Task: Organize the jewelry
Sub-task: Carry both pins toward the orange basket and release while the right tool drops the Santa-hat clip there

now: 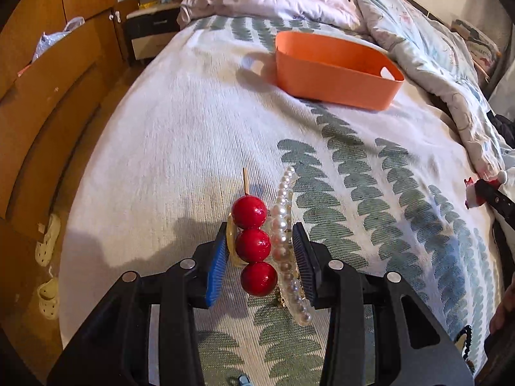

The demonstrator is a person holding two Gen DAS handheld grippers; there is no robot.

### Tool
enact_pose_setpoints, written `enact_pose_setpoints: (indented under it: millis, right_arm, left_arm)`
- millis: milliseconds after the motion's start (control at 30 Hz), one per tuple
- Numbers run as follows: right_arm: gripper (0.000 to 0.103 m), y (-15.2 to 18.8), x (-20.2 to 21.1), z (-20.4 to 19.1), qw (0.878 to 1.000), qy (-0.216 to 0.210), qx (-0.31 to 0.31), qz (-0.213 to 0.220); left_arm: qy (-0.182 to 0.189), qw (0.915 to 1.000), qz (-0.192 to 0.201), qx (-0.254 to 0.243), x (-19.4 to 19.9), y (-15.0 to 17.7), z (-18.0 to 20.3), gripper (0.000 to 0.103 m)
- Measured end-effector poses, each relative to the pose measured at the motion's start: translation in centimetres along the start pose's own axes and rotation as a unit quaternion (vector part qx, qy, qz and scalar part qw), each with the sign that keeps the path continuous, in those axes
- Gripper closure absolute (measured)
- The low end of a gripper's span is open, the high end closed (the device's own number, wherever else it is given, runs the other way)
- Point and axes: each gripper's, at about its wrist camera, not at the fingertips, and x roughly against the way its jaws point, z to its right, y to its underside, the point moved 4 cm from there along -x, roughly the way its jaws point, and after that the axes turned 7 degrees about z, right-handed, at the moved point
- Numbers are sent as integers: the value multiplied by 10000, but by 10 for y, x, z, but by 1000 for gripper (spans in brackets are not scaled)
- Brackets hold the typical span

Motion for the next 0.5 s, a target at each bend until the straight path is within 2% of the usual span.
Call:
enact_pose_setpoints:
  millis: [67,133,267,367,500]
  right_arm:
    - [79,1,-3,2,10000,17,15,-38]
    - [76,1,-5,4,10000,33,6,-65]
    - [73,0,-1,7,10000,67,-14,-46]
    - [47,-4,4,6,9997,208,135,34]
    - [45,-11,21,5,9989,292,243,279]
  left_arm:
    - [-69,10000,61,7,2,0,-2,44]
    - [-101,9999,125,46,5,-2,-4,35]
    - [-146,9996,215,104,12,-5,-8,32]
    - [-190,9994,252,145,15,-6,-9,32]
    - [-265,9989,383,110,25,-3,-8,32]
